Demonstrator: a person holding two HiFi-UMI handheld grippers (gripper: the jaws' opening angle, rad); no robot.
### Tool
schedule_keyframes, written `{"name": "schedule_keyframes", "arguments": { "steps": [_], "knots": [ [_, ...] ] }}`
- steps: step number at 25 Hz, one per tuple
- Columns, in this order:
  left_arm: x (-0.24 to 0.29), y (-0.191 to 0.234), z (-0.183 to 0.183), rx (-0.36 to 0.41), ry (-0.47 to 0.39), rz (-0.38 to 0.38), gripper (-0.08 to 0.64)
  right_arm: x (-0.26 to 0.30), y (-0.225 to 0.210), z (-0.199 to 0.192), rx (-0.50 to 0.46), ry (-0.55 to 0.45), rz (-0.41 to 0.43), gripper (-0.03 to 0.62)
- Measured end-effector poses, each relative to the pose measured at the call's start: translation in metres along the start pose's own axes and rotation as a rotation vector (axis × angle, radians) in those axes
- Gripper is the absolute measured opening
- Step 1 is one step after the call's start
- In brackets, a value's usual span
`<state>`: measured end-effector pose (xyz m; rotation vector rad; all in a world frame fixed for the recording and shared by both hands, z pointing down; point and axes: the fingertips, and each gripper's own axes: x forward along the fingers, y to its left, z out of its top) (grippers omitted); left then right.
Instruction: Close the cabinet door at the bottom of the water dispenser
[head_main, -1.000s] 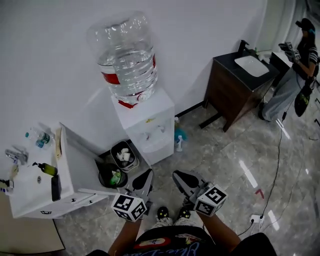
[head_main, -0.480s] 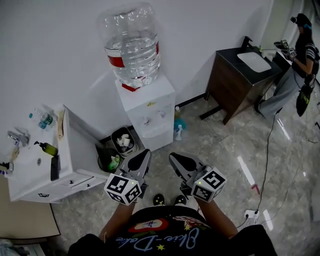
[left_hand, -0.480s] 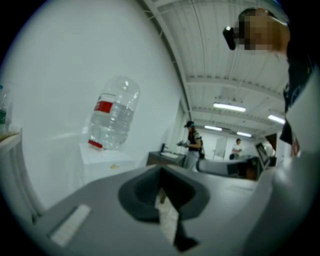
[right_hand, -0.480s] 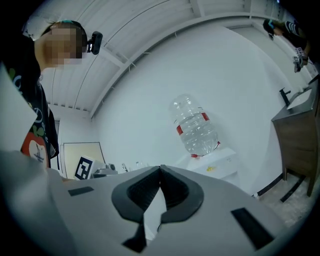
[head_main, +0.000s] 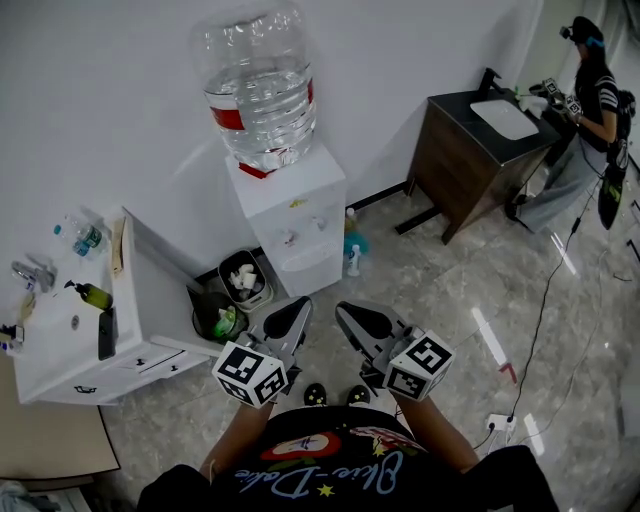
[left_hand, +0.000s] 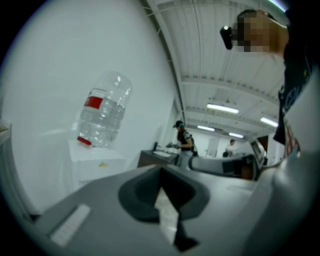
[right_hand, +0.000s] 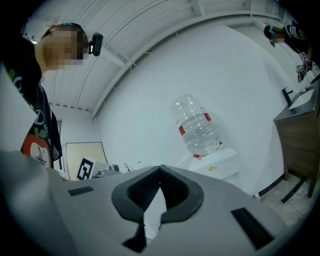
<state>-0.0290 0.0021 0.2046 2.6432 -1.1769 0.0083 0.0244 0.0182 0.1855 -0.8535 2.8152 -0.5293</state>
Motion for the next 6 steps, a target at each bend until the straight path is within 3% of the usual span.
{"name": "schedule_keyframes", "arguments": {
  "steps": [6],
  "knots": [
    [0.0047,-0.0043,-0.0031,-0.042,-0.012,-0.009,-0.002,-0.0086,-0.0022,0.0043,-0.005,0.007,-0.011,0.015]
  ]
}}
